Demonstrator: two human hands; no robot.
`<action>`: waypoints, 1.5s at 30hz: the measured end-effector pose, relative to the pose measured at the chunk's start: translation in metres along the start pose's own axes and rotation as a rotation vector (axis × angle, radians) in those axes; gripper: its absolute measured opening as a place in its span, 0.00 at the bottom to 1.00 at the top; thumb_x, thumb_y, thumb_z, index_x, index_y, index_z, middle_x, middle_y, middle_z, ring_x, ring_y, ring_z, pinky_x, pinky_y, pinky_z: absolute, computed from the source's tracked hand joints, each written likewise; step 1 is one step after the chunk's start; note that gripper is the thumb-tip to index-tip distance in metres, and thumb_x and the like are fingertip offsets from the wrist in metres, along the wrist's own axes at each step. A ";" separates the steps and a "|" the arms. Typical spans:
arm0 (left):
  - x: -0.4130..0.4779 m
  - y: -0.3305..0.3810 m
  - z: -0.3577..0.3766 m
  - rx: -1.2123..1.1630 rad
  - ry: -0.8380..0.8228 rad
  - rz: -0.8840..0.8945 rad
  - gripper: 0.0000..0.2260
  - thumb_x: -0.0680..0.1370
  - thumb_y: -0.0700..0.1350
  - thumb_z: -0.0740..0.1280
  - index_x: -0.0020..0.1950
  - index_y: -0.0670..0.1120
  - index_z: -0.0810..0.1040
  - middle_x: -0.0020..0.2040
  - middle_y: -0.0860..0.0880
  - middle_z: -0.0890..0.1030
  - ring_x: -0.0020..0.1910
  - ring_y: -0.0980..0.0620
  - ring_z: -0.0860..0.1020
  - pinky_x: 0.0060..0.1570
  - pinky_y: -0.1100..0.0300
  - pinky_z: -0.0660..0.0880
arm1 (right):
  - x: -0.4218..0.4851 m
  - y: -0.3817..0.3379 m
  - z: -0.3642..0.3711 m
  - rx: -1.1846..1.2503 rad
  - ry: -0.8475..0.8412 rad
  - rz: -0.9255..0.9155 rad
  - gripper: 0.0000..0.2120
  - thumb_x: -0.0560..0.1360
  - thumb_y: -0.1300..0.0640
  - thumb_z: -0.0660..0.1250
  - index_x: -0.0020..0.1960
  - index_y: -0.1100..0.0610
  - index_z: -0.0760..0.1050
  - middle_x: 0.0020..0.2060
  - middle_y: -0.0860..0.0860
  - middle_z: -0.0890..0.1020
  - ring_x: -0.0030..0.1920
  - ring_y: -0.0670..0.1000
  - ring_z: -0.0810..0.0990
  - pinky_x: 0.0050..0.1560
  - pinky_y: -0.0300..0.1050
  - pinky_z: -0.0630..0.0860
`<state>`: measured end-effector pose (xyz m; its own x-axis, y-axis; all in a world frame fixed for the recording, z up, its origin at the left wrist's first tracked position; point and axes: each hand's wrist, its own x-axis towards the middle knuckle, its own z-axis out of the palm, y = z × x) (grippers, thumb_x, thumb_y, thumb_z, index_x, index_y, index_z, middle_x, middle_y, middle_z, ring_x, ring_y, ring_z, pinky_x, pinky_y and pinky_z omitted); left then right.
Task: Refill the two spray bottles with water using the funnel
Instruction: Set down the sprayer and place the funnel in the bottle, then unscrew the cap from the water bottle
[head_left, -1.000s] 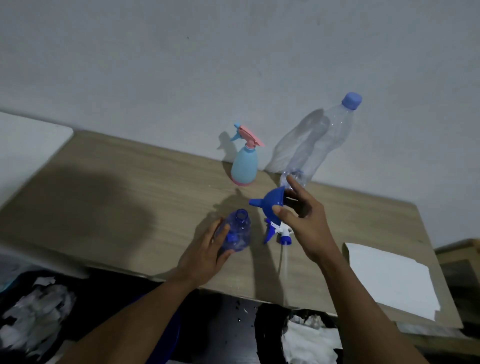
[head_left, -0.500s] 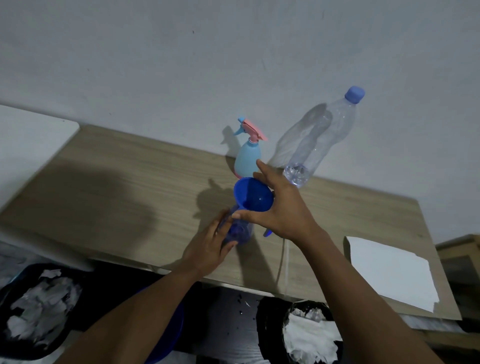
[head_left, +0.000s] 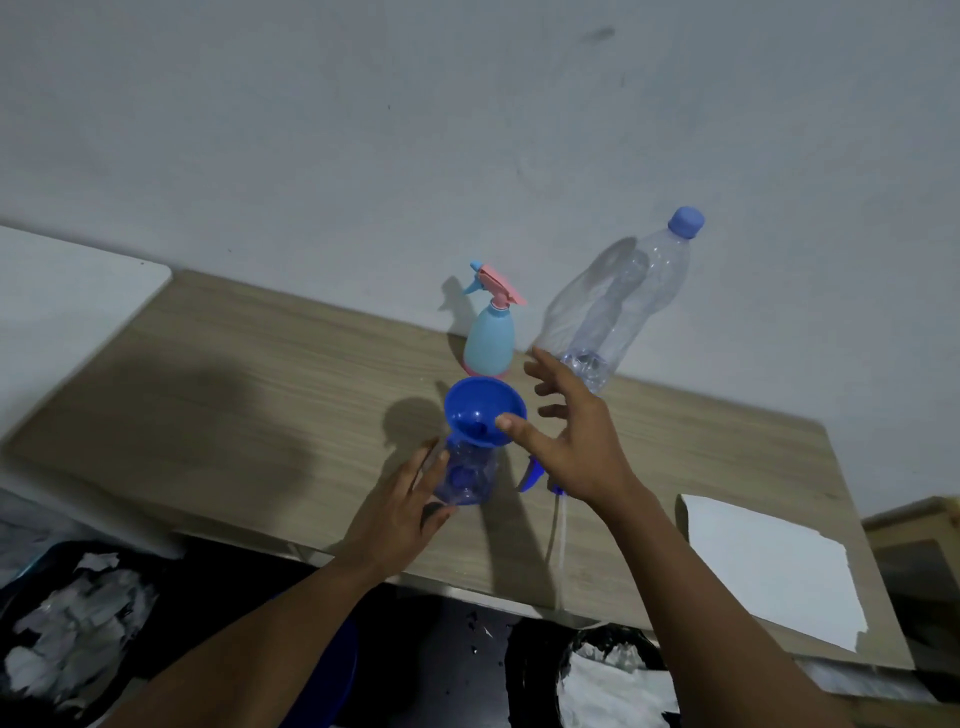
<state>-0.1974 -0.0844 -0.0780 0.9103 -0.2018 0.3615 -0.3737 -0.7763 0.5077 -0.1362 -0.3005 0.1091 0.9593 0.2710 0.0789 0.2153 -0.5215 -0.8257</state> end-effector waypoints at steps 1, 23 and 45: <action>-0.006 0.003 -0.002 0.005 0.015 -0.018 0.33 0.81 0.60 0.60 0.81 0.50 0.52 0.77 0.41 0.63 0.70 0.42 0.71 0.61 0.47 0.78 | -0.003 0.006 -0.005 0.029 0.043 0.014 0.41 0.68 0.33 0.72 0.76 0.43 0.63 0.65 0.41 0.76 0.61 0.41 0.76 0.57 0.39 0.77; 0.281 0.221 -0.019 -0.586 0.235 -0.533 0.30 0.82 0.49 0.63 0.81 0.51 0.53 0.78 0.46 0.62 0.76 0.45 0.63 0.72 0.50 0.65 | 0.073 0.044 -0.169 0.278 0.193 0.210 0.19 0.85 0.50 0.55 0.73 0.54 0.70 0.59 0.46 0.77 0.62 0.53 0.77 0.68 0.56 0.74; 0.168 0.276 -0.041 -0.728 0.110 -0.390 0.27 0.76 0.42 0.74 0.74 0.52 0.71 0.56 0.58 0.82 0.51 0.65 0.81 0.52 0.72 0.77 | -0.079 0.053 -0.177 0.413 0.194 0.064 0.19 0.84 0.61 0.60 0.71 0.44 0.72 0.66 0.38 0.78 0.65 0.42 0.79 0.71 0.54 0.72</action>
<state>-0.1552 -0.3078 0.1544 0.9898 0.0902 0.1101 -0.0914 -0.1904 0.9774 -0.1686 -0.4925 0.1576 0.9932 0.0717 0.0913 0.1015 -0.1552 -0.9826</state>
